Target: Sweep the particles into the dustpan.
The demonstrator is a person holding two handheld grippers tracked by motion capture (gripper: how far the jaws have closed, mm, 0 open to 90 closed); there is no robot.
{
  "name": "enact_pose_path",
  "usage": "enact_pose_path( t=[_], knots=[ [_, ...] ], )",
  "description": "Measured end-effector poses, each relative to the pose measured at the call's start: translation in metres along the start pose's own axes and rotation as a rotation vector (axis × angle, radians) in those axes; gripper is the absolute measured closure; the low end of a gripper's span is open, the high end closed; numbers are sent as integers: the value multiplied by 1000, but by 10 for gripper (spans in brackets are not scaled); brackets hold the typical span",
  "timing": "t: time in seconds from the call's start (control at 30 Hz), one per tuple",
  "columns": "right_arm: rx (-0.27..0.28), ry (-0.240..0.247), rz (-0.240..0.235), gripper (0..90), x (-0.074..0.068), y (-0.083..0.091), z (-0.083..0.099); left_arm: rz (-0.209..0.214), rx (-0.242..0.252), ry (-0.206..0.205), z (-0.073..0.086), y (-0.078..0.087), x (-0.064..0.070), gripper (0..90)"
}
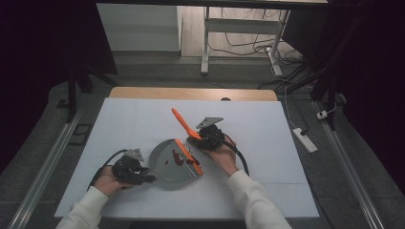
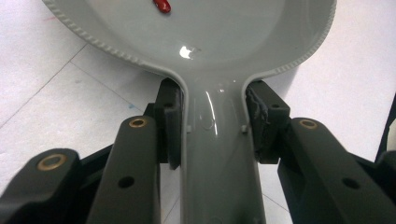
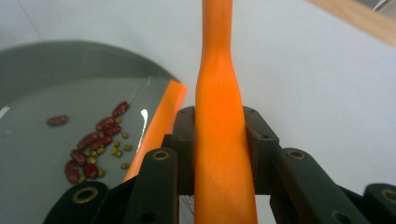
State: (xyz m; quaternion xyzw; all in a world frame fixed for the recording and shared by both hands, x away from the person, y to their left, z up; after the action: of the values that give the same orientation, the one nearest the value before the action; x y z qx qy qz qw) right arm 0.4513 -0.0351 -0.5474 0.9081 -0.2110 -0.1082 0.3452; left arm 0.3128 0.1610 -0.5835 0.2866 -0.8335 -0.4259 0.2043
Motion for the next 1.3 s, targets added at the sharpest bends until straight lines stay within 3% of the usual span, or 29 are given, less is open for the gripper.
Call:
enact_pose_path(
  t=[0.23, 0.43, 0.53, 0.87, 1.17, 1.3],
  knots=[
    [1, 44, -44, 698, -17, -9, -4, -3, 2, 3, 0, 0, 0, 614],
    [60, 9, -183, 699, -35, -4, -14, -1, 1, 2, 0, 0, 0, 614],
    [77, 38, -152, 699, -35, 2, -19, -2, 0, 1, 0, 0, 0, 614],
    [77, -17, -24, 698, -5, 27, -13, -3, 1, 1, 0, 0, 0, 615],
    [64, -50, 31, 698, 1, 59, 10, -5, -2, -6, 2, 4, 1, 615],
    [48, -59, 47, 698, 5, 62, 19, 1, -5, -11, 3, 6, 3, 615]
  ],
)
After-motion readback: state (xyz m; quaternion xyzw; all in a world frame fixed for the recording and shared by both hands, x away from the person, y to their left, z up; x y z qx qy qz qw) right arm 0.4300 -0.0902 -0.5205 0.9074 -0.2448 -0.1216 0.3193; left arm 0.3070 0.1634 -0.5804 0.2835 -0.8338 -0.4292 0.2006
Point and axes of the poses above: each handheld gripper's, and its own axes: y roughly backward along the jaws, z roughly out of its underside, x roughly to its right, the point moved 8 cm from there along -y, roughly forward along the jaws, and after that the axes turned 10 degrees about -z, right-handed, at the moved point
